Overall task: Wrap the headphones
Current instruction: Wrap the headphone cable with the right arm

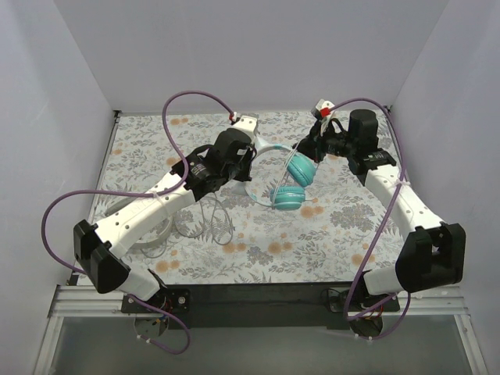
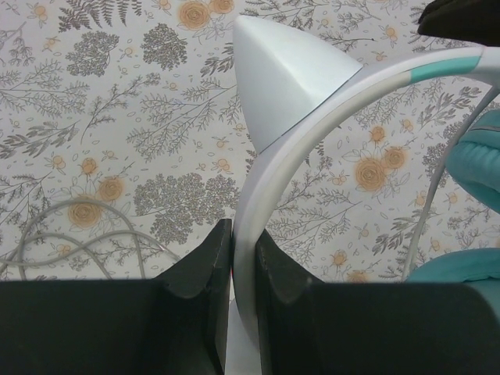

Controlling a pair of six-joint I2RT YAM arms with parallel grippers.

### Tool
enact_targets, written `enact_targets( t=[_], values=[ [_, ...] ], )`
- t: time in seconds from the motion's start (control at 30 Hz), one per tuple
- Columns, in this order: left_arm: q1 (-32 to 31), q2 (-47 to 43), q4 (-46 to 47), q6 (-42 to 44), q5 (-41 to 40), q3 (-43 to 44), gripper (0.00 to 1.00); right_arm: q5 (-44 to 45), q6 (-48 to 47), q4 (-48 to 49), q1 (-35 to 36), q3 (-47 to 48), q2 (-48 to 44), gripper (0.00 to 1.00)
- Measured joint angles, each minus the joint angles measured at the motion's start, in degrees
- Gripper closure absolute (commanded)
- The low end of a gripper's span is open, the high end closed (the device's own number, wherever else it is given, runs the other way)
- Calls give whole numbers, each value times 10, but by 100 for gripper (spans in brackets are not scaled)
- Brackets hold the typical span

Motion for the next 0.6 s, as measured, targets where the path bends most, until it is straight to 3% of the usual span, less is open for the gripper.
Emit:
enact_targets(
  t=[0.6],
  values=[
    [0, 0, -6, -25, 2, 26, 100, -69, 134, 170, -5, -109, 9, 92]
  ],
)
